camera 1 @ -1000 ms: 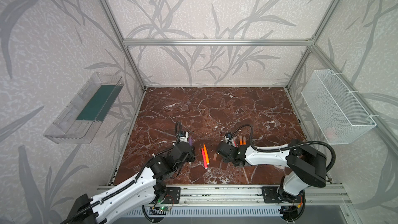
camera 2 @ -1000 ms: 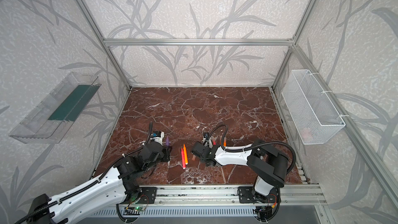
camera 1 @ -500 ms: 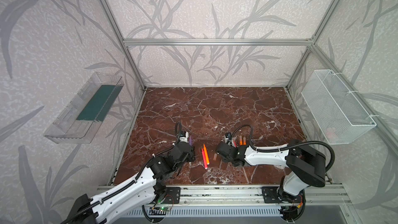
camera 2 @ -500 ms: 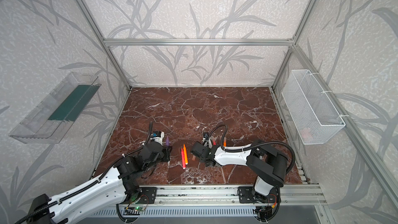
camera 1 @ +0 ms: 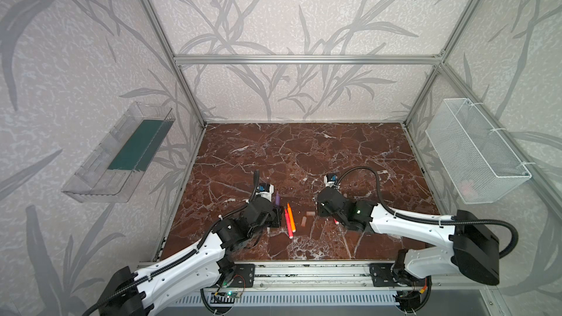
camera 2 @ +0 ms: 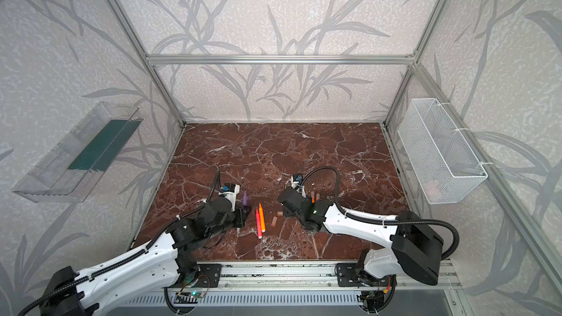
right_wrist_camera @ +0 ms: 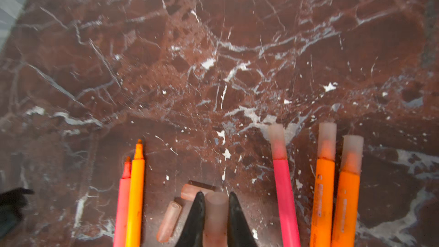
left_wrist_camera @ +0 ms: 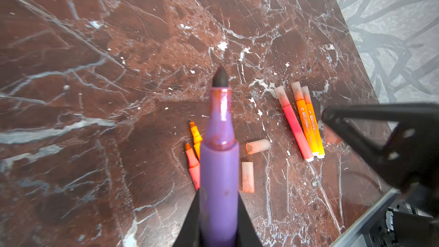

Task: Insert the pens into the pen caps
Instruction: 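Lift the pale pink cap and carry it above the purple marker tip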

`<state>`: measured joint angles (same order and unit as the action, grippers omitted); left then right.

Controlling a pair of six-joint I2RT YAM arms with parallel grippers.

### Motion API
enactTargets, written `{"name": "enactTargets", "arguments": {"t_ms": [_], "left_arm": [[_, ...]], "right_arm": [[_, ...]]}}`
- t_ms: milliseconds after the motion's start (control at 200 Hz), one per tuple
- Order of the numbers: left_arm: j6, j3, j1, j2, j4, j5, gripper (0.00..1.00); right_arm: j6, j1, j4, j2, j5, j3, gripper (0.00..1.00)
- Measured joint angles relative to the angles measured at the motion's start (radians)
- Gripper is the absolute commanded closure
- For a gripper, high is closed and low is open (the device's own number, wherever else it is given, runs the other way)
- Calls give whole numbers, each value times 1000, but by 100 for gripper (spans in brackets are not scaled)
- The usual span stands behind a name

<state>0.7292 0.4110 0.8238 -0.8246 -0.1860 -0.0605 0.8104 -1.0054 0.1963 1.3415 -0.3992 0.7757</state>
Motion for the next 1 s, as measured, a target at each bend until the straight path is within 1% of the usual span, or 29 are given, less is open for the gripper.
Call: {"name": "enactTargets", "arguments": {"t_ms": [105,235,445,660,765,1000], "left_arm": [[-1,11,8,-43,37,33,100],[-4,33,48,-78,91,48,100],[-23,60,152,-108,159,37,100],[-47,62,212,-146,220,34,100],[-60,66,234,-164,244,34,100],[-83,74,262,-179,285,38,100]], "right_arm": [[-14,42,-53,-61,24,-16,100],[-19,79,-143,-148,54,-86,100],[-19,83,-256,-256,74,-170,100],[-6,84,-386,-376,77,-262,100],[9,84,-441,-395,84,-294,100],[19,84,-534,-391,115,-300,100]]}}
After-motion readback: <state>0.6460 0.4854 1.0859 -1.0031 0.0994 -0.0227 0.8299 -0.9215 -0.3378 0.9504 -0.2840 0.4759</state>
